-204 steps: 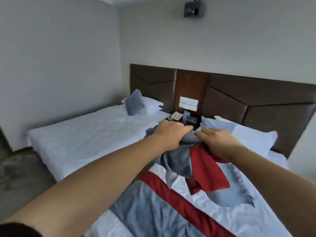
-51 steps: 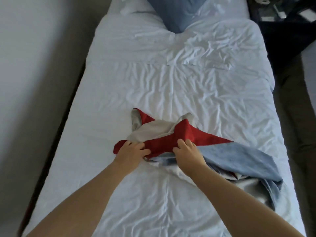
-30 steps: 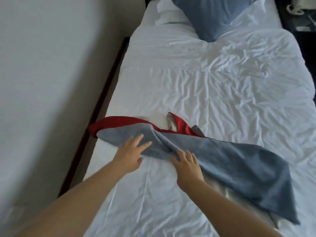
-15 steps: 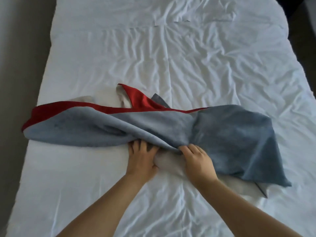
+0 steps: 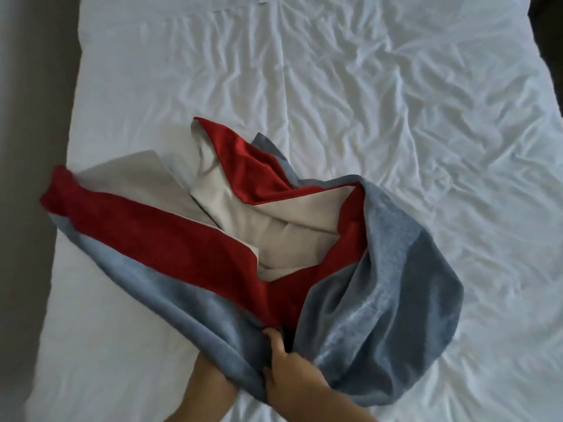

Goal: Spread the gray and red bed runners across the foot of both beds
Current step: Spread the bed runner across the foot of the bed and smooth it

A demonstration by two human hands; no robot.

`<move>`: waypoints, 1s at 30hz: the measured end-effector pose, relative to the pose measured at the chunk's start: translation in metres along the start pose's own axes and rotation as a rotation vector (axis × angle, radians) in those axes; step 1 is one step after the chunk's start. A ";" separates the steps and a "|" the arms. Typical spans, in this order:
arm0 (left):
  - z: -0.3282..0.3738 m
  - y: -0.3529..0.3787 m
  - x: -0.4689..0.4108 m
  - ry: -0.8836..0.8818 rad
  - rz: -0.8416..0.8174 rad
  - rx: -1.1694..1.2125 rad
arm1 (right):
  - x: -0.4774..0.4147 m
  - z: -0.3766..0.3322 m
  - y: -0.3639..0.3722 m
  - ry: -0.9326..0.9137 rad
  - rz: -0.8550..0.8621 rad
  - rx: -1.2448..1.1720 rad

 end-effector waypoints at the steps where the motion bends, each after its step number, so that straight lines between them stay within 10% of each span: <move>1: -0.001 -0.003 0.010 0.018 0.030 0.039 | 0.002 0.000 -0.012 -0.007 0.046 0.051; 7: 0.074 -0.062 0.003 0.517 0.493 0.083 | 0.020 0.011 -0.152 -0.158 0.859 0.410; 14: 0.097 0.033 -0.099 0.444 -0.036 -0.326 | -0.011 0.120 -0.168 0.123 0.523 0.761; 30: 0.129 0.015 -0.123 0.593 0.236 -0.089 | 0.039 0.280 -0.273 0.667 0.426 0.802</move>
Point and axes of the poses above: each hand's wrist, its own x-axis away from the middle knuckle, its own y-axis out of the palm, z = x × y, the point moved 9 cm from there along -x, towards the middle knuckle, and after that the axes turned 13 degrees about x, right-handed, at the moved point
